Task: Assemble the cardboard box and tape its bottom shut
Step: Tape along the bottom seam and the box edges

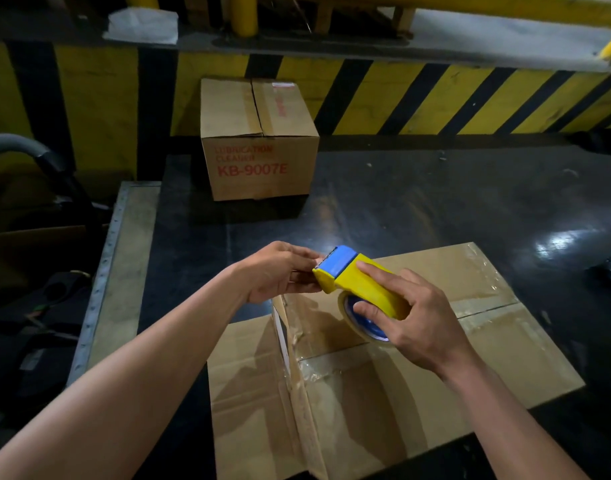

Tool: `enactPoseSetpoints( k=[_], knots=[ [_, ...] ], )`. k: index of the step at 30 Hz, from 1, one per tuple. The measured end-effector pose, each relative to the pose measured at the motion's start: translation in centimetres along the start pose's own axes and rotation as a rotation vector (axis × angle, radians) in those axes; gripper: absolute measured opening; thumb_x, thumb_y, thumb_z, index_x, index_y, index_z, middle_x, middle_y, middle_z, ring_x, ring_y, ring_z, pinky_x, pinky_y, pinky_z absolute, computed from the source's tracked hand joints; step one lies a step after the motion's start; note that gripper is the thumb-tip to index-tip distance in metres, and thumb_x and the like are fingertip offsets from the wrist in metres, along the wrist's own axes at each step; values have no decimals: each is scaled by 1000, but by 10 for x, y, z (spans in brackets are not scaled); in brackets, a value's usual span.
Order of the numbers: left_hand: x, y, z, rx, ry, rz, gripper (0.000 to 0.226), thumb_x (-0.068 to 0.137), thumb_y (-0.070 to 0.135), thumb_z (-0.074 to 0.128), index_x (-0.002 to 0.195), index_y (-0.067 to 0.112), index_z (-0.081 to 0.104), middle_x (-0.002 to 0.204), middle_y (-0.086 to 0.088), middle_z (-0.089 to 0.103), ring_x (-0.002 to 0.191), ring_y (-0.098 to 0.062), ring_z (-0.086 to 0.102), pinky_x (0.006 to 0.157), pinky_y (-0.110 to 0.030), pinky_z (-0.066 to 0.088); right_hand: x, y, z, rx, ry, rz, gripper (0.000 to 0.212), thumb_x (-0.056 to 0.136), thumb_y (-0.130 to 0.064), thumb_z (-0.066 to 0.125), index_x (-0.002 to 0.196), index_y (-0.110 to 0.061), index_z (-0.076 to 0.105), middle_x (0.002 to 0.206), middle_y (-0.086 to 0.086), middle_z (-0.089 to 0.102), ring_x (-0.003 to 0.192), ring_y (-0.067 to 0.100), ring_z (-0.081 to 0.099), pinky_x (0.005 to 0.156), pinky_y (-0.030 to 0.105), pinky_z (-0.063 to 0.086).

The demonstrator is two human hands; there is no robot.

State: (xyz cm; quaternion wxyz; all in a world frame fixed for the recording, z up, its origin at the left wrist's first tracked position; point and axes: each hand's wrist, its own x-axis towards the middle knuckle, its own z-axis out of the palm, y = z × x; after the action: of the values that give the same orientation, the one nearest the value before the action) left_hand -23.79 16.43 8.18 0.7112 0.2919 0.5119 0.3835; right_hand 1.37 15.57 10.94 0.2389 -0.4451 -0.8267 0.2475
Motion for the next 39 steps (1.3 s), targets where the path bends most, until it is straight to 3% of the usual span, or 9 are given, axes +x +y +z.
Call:
enactPoseSetpoints(
  k=[6, 10, 16, 23, 28, 31, 33, 36, 39],
  knots=[
    [4, 13, -6, 323, 69, 52, 16, 96, 0, 62, 106, -8, 72, 93, -23, 73, 77, -24, 74, 66, -26, 61, -4, -18, 4, -17, -6, 60, 61, 77, -62, 69, 134, -47, 55, 83, -5, 54, 77, 10, 56, 67, 24, 47],
    [8, 24, -6, 509, 103, 93, 10, 93, -1, 66, 89, -2, 75, 76, -16, 71, 62, -16, 70, 59, -22, 58, -12, -40, 10, -15, 18, 128, 60, 78, -54, 73, 135, -46, 55, 84, -5, 58, 78, 9, 58, 73, 24, 49],
    [18, 21, -27, 626, 123, 95, 6, 92, -4, 67, 94, -6, 72, 69, -8, 72, 60, -14, 67, 56, -22, 56, -29, -61, 15, -53, -51, 204, 61, 83, -53, 66, 141, -42, 49, 101, 0, 64, 96, 17, 60, 87, 31, 49],
    [34, 16, -44, 836, 203, 125, 5, 91, 3, 71, 91, 1, 76, 75, -6, 77, 73, -18, 74, 60, -23, 59, -38, -76, 24, -57, -98, 227, 61, 86, -52, 64, 143, -39, 47, 106, -1, 66, 97, 14, 57, 81, 22, 44],
    [38, 17, -47, 973, 239, 151, 7, 91, 10, 71, 88, 11, 78, 79, 0, 77, 63, 0, 70, 54, -12, 52, -34, -81, 28, -45, -95, 267, 62, 85, -53, 63, 142, -36, 50, 102, 1, 70, 92, 17, 61, 78, 23, 46],
    [39, 15, -54, 1038, 233, 123, 9, 88, 13, 72, 84, 17, 78, 77, 5, 77, 69, -4, 72, 59, -15, 56, -40, -83, 35, -39, -127, 289, 64, 85, -56, 59, 145, -39, 45, 94, -2, 67, 90, 16, 59, 75, 23, 45],
    [40, 11, -56, 1048, 225, 110, 11, 87, 12, 71, 81, 18, 78, 74, 6, 77, 63, -1, 70, 59, -17, 55, -42, -83, 38, -46, -136, 292, 65, 86, -57, 57, 146, -41, 41, 89, -3, 61, 90, 16, 57, 75, 24, 45],
    [44, 8, -56, 1042, 235, 129, 11, 87, 11, 71, 80, 17, 78, 77, 3, 78, 63, -4, 70, 61, -22, 59, -43, -83, 39, -53, -148, 302, 65, 87, -56, 57, 148, -41, 39, 93, -4, 54, 97, 16, 56, 80, 25, 45],
    [48, 8, -58, 1050, 223, 122, 11, 87, 11, 71, 81, 16, 78, 77, 3, 78, 66, -7, 72, 63, -24, 61, -40, -81, 40, -51, -151, 312, 65, 87, -55, 58, 147, -40, 40, 94, -3, 59, 94, 17, 57, 76, 26, 44]
  ],
)
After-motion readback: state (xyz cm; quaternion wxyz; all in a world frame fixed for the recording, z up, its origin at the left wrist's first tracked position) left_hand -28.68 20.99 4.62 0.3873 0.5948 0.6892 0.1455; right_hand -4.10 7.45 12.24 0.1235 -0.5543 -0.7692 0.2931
